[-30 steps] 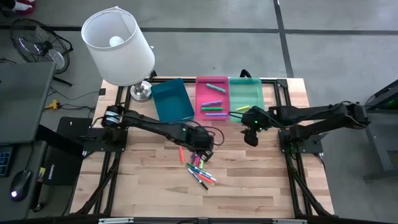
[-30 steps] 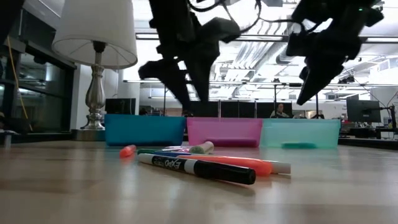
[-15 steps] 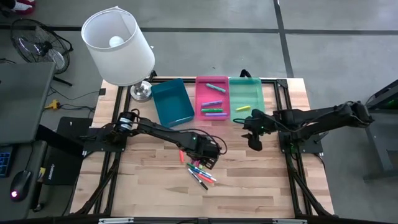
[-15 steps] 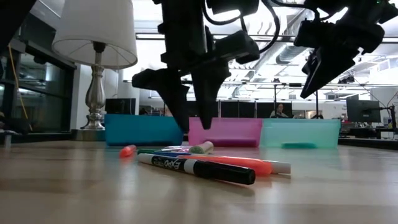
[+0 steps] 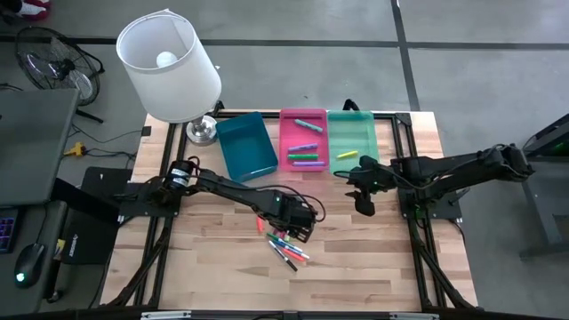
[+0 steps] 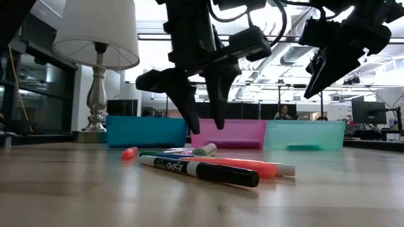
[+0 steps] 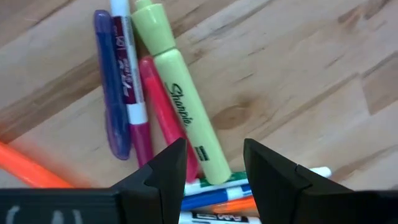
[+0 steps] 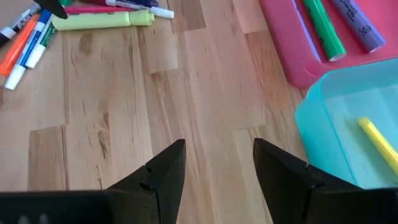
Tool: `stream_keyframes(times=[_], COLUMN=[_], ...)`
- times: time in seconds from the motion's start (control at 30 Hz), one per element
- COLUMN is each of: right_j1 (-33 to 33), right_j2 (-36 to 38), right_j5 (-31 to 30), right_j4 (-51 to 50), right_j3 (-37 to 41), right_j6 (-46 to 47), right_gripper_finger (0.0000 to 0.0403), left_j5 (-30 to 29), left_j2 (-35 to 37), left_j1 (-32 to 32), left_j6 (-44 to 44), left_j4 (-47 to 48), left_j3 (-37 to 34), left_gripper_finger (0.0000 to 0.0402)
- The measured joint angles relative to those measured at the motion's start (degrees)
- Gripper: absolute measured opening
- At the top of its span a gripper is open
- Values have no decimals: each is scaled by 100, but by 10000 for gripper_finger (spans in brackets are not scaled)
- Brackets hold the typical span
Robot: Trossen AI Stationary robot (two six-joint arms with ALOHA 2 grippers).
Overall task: Pick & Place Markers
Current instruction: Put the light green highlighter into the pink bin
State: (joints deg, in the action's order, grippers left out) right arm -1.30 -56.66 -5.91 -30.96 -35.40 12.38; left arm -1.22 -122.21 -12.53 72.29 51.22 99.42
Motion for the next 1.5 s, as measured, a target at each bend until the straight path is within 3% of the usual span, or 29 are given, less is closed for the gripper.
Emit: stream_keyframes(times=[0.53,1.03,1.5], right_j1=[0,0,0], right_j2=[-2,-4,-4], right_j5=[4,10,9], right_j4=[130,127,121], right_j3=[-2,-2,-2], right_j6=[-46,-87,-87], right_gripper_finger=[177,176,177], left_j5=[146,-194,149], left_j2=[-423,-437,-765], left_j1=[12,10,-28], left_j6=[16,-609,-1011], left_j4=[-279,-34,195], left_j3=[27,-4,23], left_gripper_finger=[156,156,144])
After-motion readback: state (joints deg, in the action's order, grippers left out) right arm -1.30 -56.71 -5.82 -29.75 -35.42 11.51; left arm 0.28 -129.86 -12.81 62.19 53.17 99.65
